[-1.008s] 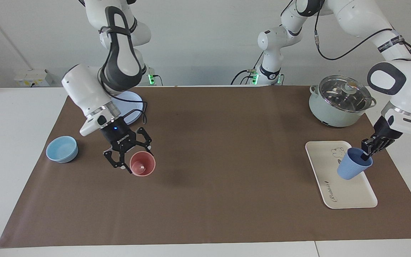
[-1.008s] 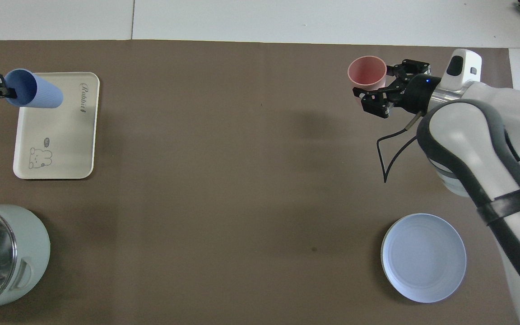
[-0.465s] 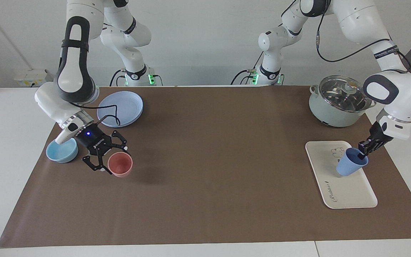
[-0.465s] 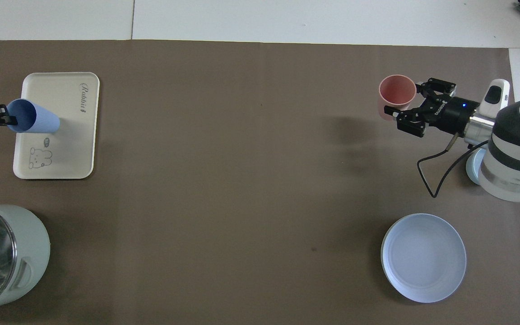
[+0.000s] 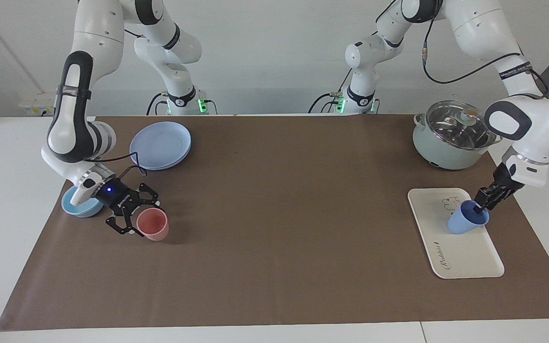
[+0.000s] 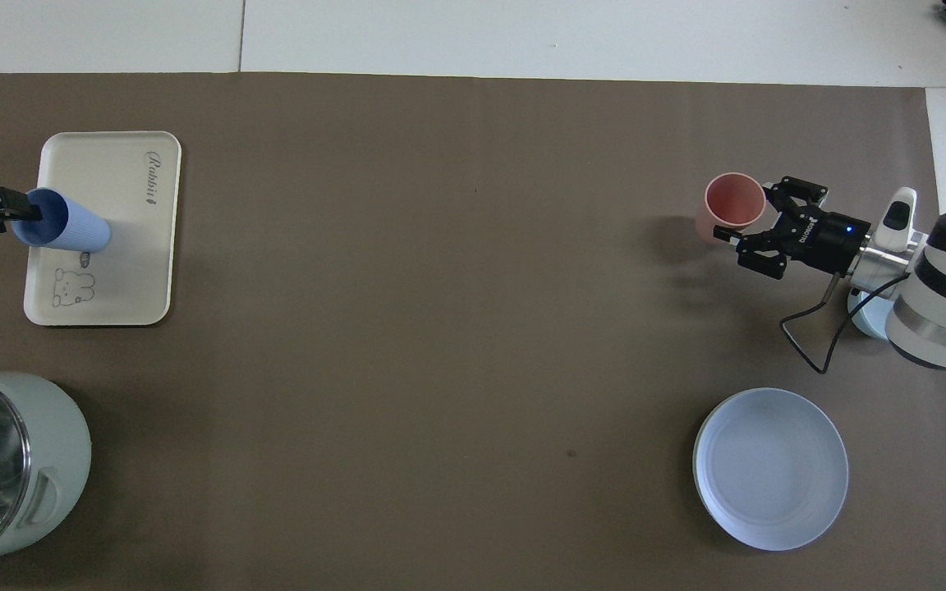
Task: Place cup on tray
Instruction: 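Lower the blue cup onto the tray with the left gripper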
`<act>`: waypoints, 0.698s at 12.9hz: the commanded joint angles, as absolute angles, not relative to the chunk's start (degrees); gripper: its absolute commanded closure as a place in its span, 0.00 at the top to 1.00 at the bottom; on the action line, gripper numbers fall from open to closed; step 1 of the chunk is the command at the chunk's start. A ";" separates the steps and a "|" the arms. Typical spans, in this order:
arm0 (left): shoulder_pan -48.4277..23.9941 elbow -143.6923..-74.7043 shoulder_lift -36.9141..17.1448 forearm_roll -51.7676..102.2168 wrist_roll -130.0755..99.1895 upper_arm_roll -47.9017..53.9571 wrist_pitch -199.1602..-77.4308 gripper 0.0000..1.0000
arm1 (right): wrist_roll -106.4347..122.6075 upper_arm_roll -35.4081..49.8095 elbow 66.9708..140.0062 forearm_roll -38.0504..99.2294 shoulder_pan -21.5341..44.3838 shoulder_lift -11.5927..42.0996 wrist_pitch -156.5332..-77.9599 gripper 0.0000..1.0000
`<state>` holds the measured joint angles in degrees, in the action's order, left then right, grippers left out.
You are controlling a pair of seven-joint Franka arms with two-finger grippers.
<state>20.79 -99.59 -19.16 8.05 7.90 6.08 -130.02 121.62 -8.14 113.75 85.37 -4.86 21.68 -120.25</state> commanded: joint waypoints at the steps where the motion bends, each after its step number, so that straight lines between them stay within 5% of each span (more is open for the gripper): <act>1: 19.52 -89.26 -22.05 5.28 7.82 6.33 -120.46 0.94 | 126.19 -7.47 112.33 88.67 -6.93 23.89 -117.08 0.00; 4: 12.60 -79.56 -24.34 1.87 5.90 6.07 -109.27 0.99 | 127.96 -7.56 112.24 89.56 -7.12 24.35 -116.54 0.00; 9: 0.63 -73.31 -23.73 -4.31 -4.92 5.63 -95.57 1.00 | 131.57 -7.56 112.76 89.30 -8.88 25.22 -114.79 0.00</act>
